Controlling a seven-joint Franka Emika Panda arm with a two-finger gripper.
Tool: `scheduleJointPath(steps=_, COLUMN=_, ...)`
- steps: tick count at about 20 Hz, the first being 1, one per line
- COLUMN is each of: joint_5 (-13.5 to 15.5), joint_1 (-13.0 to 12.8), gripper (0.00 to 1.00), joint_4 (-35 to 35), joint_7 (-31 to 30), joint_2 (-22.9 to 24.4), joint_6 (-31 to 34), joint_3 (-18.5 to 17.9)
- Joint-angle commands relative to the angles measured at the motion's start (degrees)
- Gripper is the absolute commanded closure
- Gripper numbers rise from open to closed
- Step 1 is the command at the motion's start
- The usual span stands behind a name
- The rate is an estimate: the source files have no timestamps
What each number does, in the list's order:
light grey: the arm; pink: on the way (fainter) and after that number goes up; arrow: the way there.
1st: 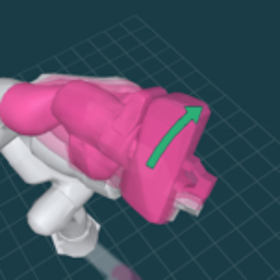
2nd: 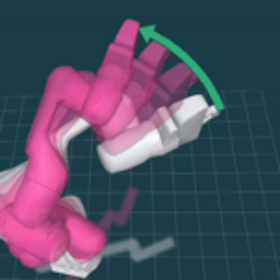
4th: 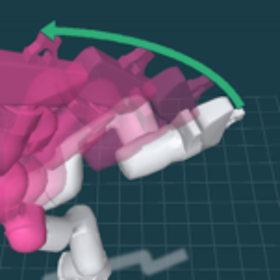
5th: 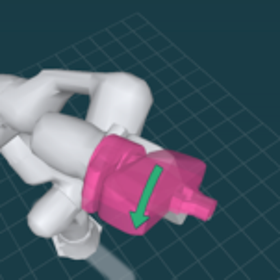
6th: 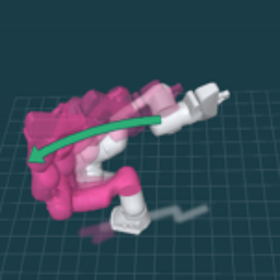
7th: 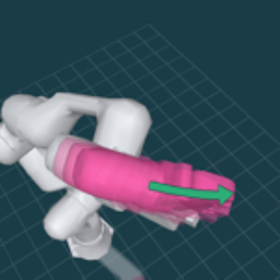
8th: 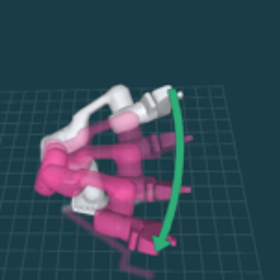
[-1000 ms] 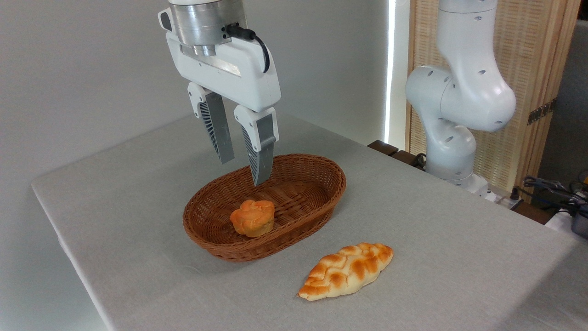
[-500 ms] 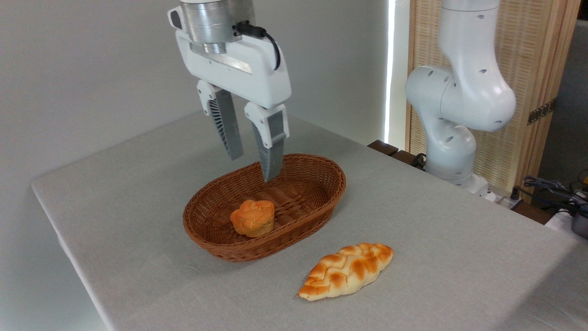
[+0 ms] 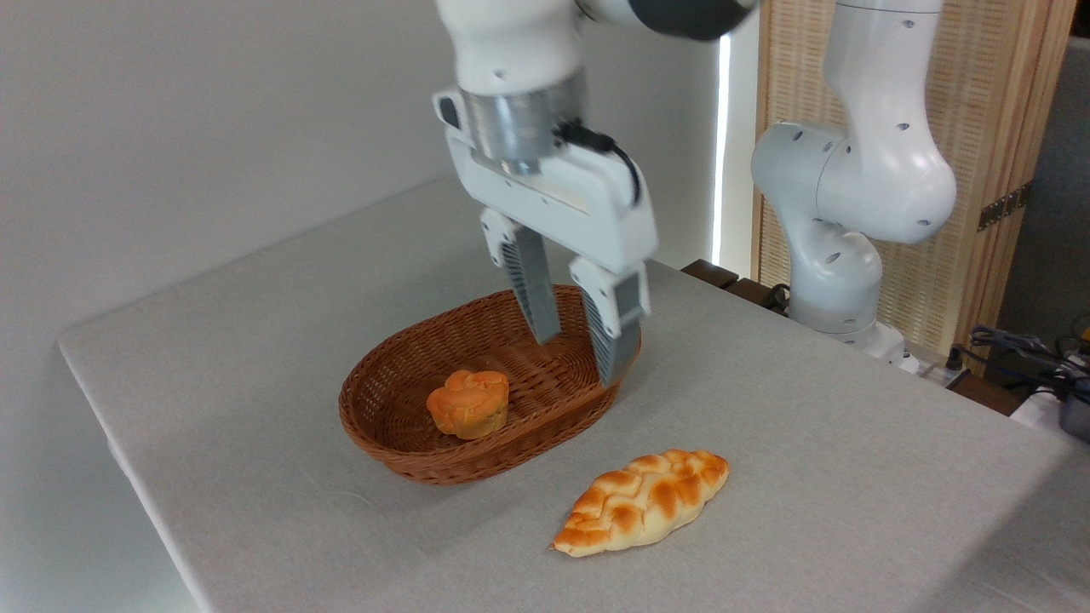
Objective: Put bread into the basket
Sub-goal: 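Move the open gripper from above the basket down to the braided roll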
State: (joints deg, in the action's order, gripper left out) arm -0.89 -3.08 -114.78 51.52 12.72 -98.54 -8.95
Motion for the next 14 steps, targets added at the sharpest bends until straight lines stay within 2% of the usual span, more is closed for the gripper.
scheduleJointPath(steps=1, joint_5=-0.8, joint_1=-0.8, gripper=0.0, joint_4=-8.3, joint_7=3.0, joint_2=2.4, joint_6=-8.9, joint_3=-3.3)
scheduleJointPath(steps=5, joint_5=-0.8, joint_1=-0.9, gripper=0.0, joint_4=-13.1, joint_7=10.4, joint_2=2.2, joint_6=-12.1, joint_3=-6.5)
scheduleJointPath(steps=10, joint_5=-0.9, joint_1=-0.9, gripper=0.0, joint_4=-14.4, joint_7=11.5, joint_2=1.9, joint_6=-12.4, joint_3=-6.5)
scheduleJointPath(steps=13, joint_5=-4.7, joint_1=-0.9, gripper=0.0, joint_4=-14.5, joint_7=11.9, joint_2=1.6, joint_6=-12.7, joint_3=-6.5)
scheduleJointPath(steps=14, joint_5=-5.0, joint_1=-0.9, gripper=0.0, joint_4=-15.2, joint_7=11.9, joint_2=1.3, joint_6=-13.0, joint_3=-6.5)
